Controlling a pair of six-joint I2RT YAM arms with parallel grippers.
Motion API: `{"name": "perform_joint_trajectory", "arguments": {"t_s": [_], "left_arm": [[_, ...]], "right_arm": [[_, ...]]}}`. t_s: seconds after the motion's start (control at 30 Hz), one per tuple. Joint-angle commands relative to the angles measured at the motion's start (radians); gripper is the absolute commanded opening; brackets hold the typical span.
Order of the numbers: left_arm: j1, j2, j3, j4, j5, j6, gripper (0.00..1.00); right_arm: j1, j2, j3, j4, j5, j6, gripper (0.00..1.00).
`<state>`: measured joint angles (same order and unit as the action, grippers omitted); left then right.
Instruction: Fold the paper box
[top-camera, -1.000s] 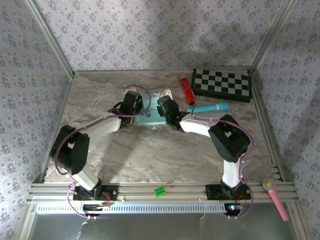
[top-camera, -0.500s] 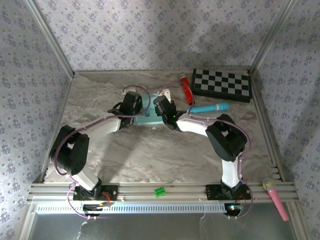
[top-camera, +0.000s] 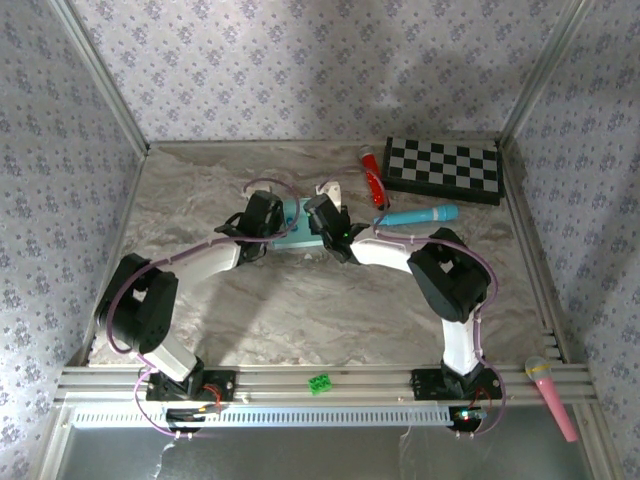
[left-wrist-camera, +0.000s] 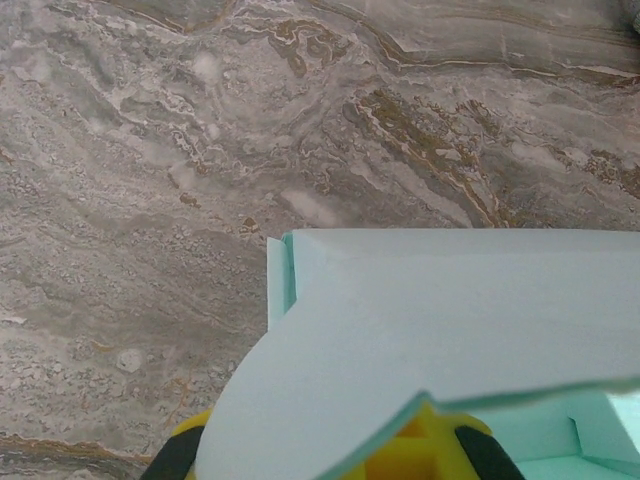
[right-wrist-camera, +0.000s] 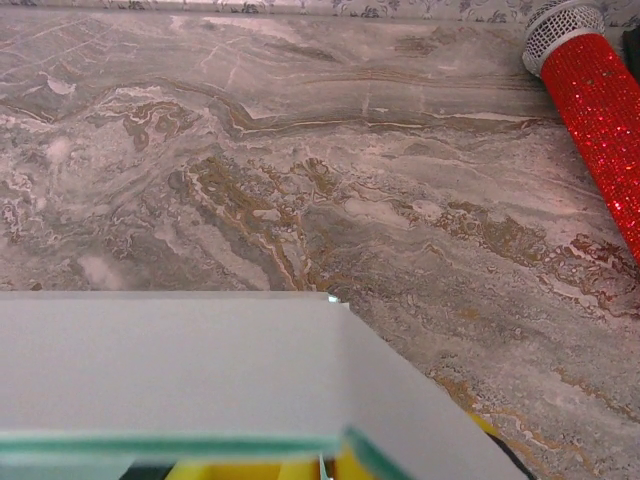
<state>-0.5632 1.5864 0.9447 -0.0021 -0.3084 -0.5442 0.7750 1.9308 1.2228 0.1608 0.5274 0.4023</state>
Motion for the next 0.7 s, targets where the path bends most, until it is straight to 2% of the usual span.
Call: {"name": "perform_joint_trajectory", "arguments": {"t_s": [0.0, 0.67], "left_arm": [[-0.010, -0.032, -0.007, 0.014, 0.003, -0.017, 0.00], [-0.011, -0.046, -0.061, 0.013, -0.007, -0.029, 0.00]], "right_arm": [[0.015, 0.011, 0.000, 0.012, -0.007, 0.042, 0.11], [0.048, 0.031, -0.009, 0.001, -0.010, 0.072, 0.11]]}}
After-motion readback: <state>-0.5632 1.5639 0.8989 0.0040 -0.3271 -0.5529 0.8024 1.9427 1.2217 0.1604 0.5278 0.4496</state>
